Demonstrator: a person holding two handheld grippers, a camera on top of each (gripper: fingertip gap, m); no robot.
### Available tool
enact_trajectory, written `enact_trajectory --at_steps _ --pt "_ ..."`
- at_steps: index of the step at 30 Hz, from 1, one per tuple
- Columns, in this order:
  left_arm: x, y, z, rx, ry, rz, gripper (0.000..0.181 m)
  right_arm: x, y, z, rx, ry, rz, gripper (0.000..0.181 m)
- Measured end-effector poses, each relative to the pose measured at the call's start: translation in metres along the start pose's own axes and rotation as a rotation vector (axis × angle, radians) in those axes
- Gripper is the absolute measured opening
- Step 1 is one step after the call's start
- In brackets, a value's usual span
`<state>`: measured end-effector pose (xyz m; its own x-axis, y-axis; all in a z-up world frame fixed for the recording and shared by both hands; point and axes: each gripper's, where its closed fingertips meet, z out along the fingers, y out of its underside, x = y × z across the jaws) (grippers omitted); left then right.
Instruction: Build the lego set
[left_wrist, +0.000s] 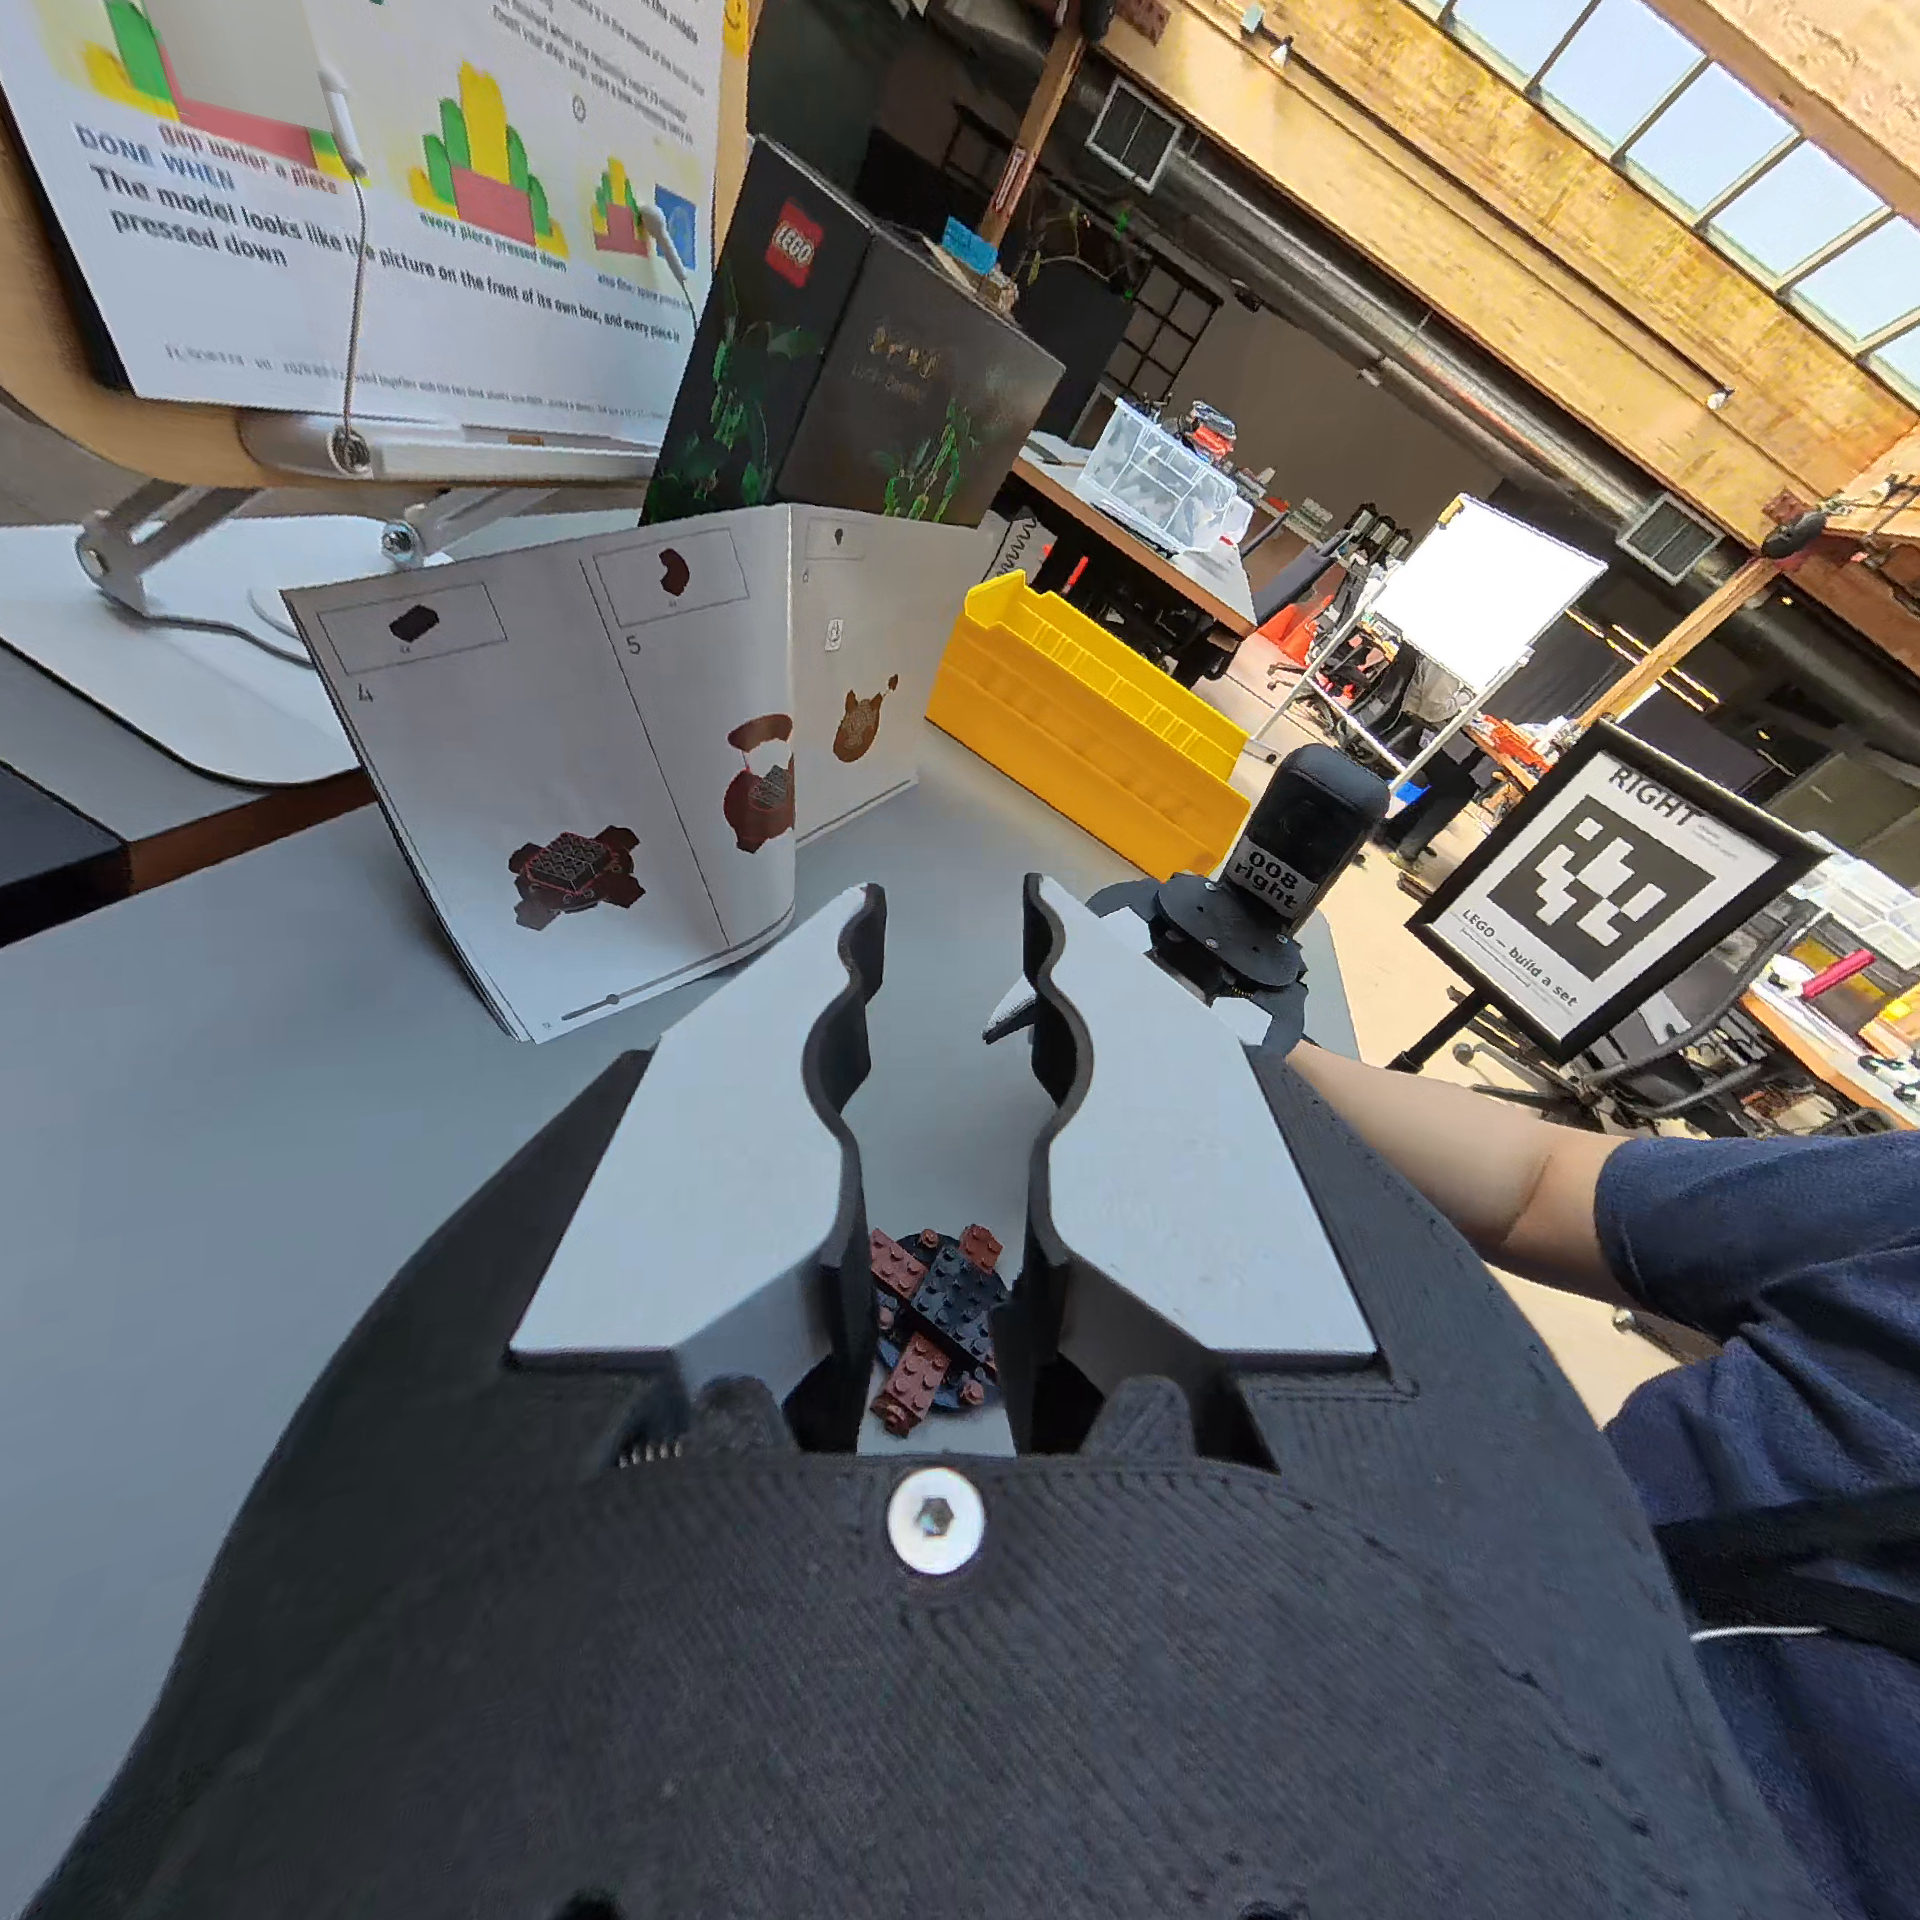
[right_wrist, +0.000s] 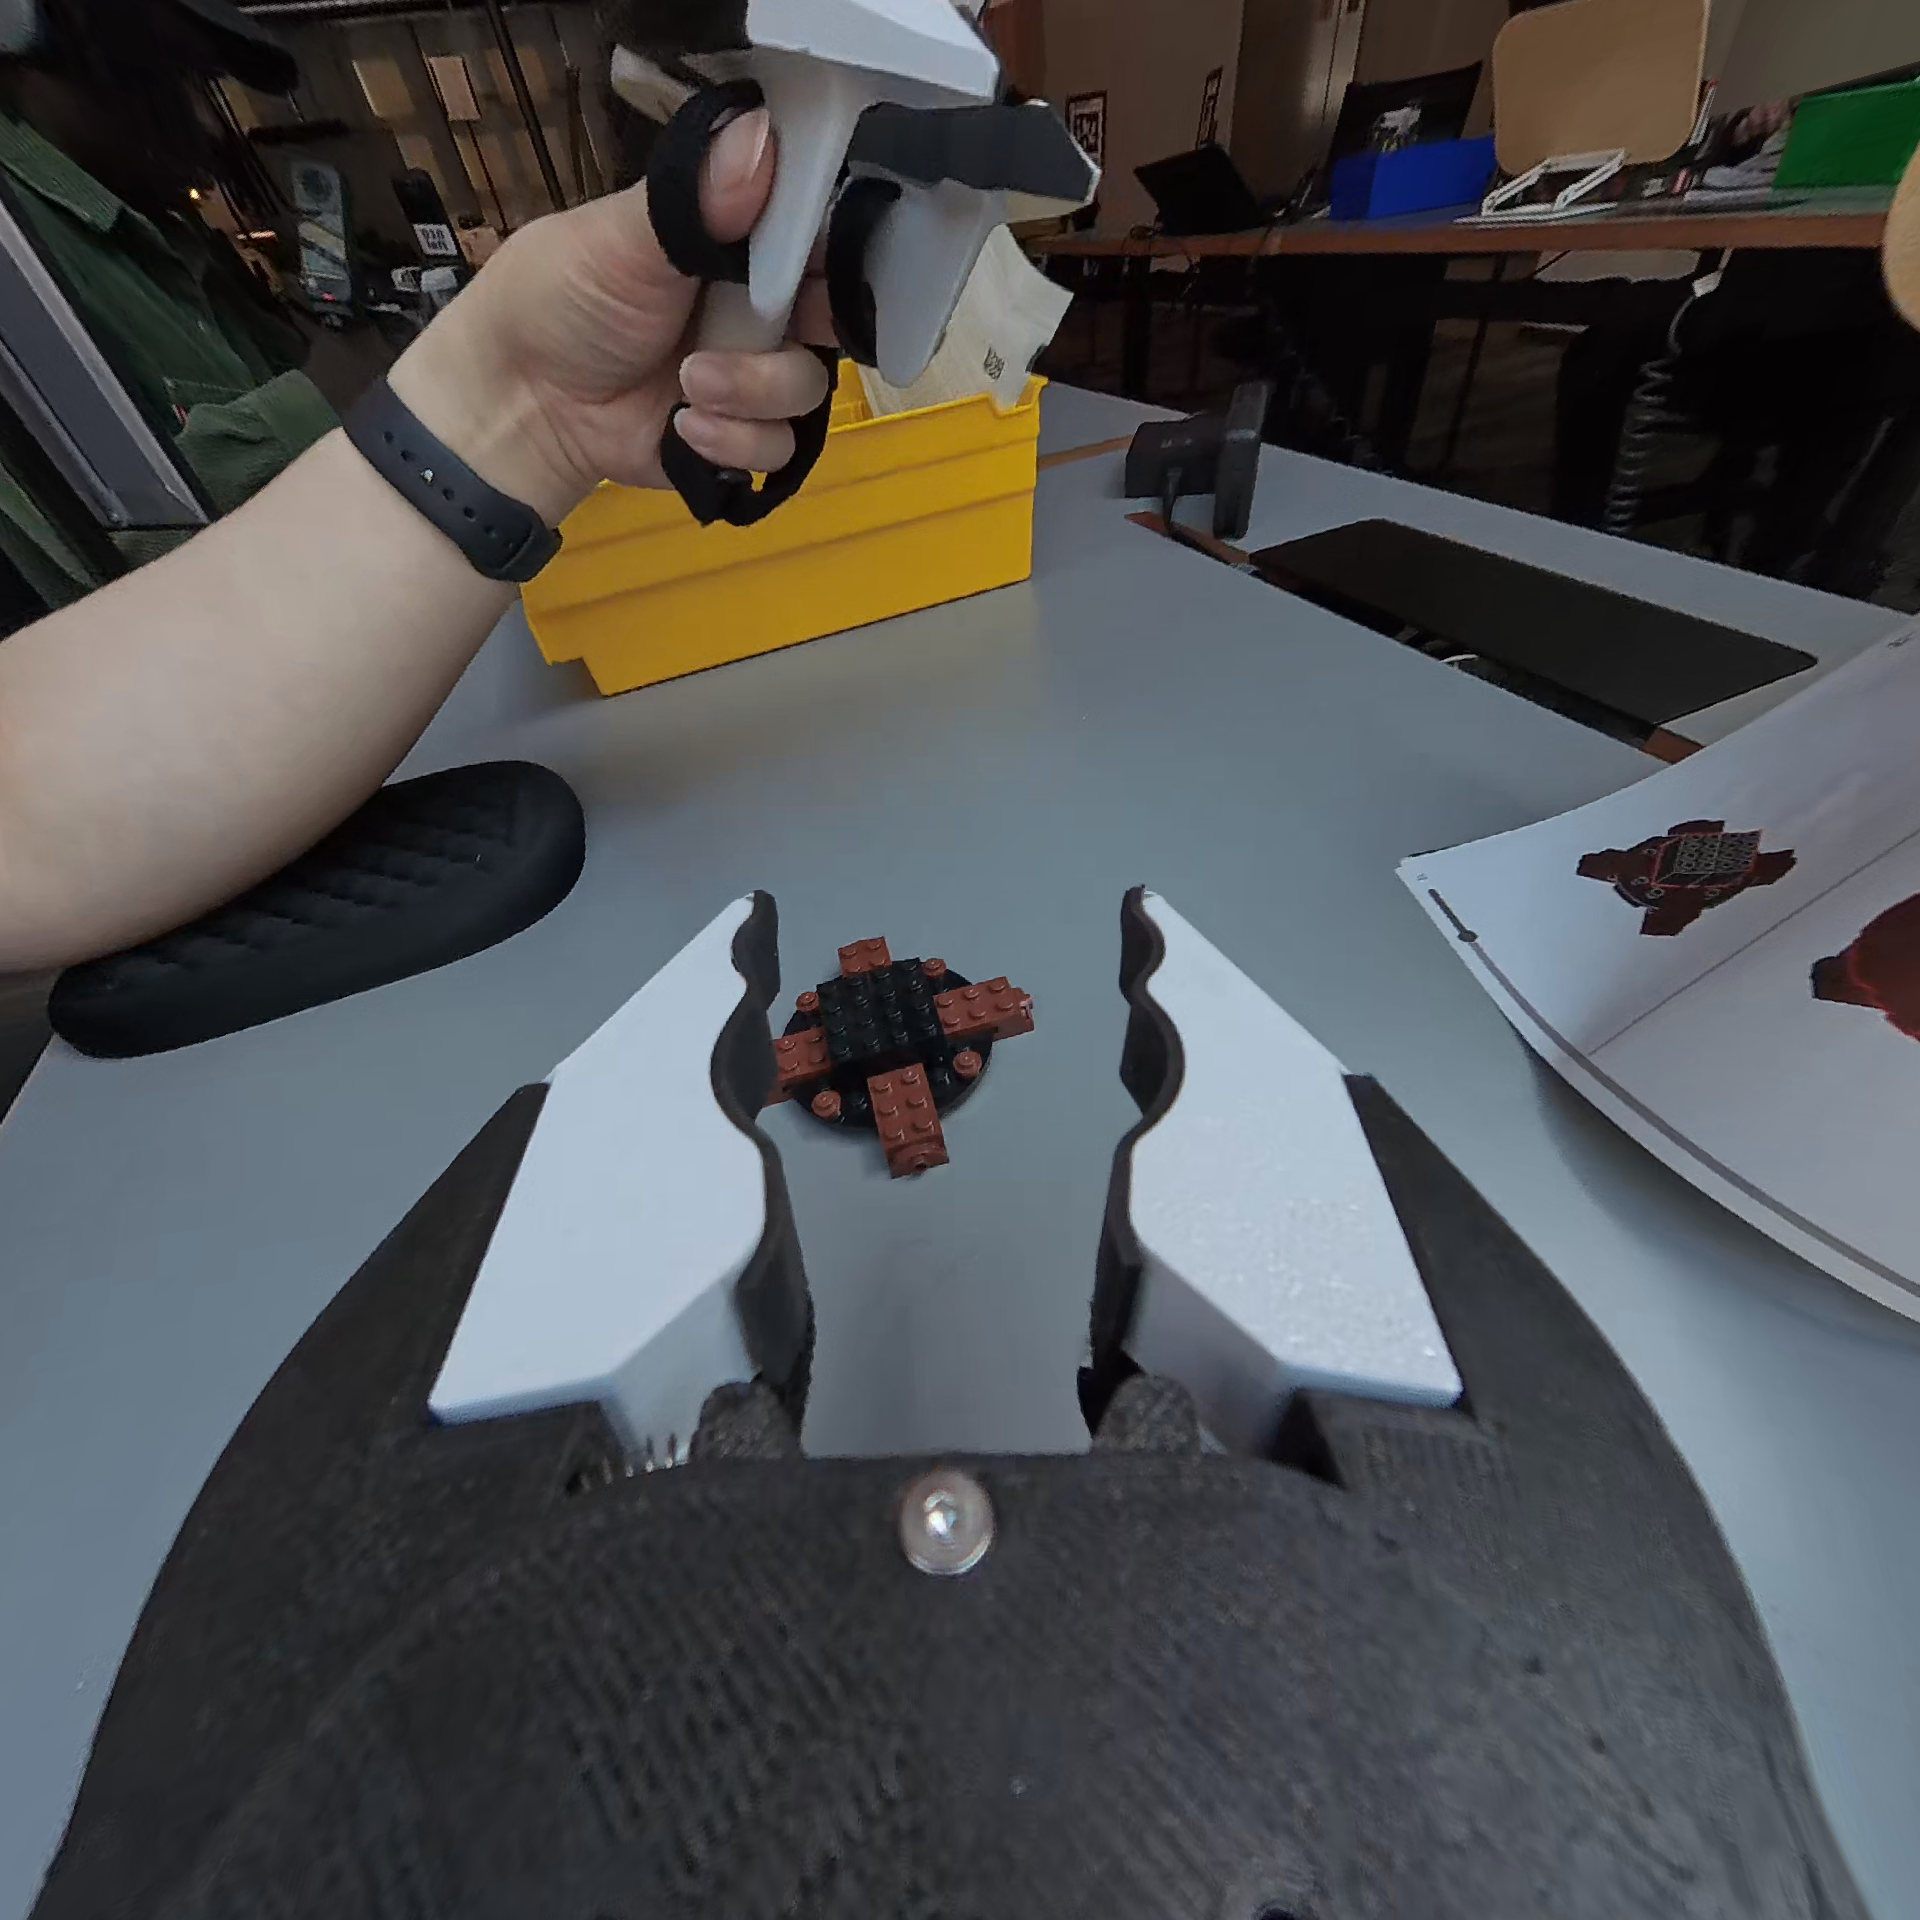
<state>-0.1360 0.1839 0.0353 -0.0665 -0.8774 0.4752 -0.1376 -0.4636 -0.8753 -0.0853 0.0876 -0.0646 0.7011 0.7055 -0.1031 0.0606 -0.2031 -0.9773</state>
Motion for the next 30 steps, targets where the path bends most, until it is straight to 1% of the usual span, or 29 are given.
enact_trajectory --at_steps 1,3,4,6,8,11,14,17,18,21,23,25,28,30 --pt "0.000 -0.003 -0.003 0.012 -0.014 0.025 0.024 0.003 -0.003 -0.001 0.007 0.023 0.000 0.065" --pt "0.001 -0.005 -0.007 -0.003 -0.033 0.056 0.026 0.010 0.001 -0.002 -0.026 0.058 0.000 0.064" --pt "0.004 -0.003 -0.007 -0.022 -0.025 0.065 0.028 0.007 0.007 0.000 -0.056 0.037 -0.004 0.064" --pt "0.012 0.005 -0.007 -0.074 0.025 0.069 0.028 -0.009 0.026 0.004 -0.158 -0.073 -0.009 0.064" --pt "0.008 0.017 -0.008 -0.142 0.014 0.061 0.028 -0.010 0.049 0.007 -0.279 -0.070 -0.051 0.063" --pt "-0.002 0.029 -0.008 -0.207 -0.034 0.081 0.029 -0.017 0.068 0.013 -0.378 -0.089 -0.114 0.062" --pt "0.001 0.028 -0.007 -0.203 -0.016 0.082 0.028 -0.025 0.075 0.020 -0.424 -0.112 -0.097 0.052" --pt "0.006 0.020 -0.006 -0.165 0.008 0.073 0.028 -0.015 0.085 0.024 -0.496 -0.029 -0.084 0.045" --pt "0.007 0.018 -0.006 -0.152 0.017 0.068 0.028 -0.012 0.086 0.024 -0.504 -0.003 -0.086 0.041" --pt "0.011 0.012 -0.007 -0.122 0.035 0.056 0.027 -0.016 0.084 0.027 -0.485 0.054 -0.023 0.016" --pt "0.009 0.011 -0.009 -0.118 0.029 0.044 0.027 -0.017 0.084 0.031 -0.471 0.137 0.005 0.016" --pt "0.006 0.010 -0.012 -0.111 0.020 0.032 0.027 -0.023 0.084 0.033 -0.475 0.187 0.003 0.016" --pt "0.006 0.007 -0.016 -0.092 0.026 0.018 0.027 -0.040 0.086 0.040 -0.484 0.191 0.060 0.017" --pt "0.005 0.006 -0.019 -0.086 0.022 0.013 0.027 -0.047 0.085 0.044 -0.476 0.174 0.093 0.023"
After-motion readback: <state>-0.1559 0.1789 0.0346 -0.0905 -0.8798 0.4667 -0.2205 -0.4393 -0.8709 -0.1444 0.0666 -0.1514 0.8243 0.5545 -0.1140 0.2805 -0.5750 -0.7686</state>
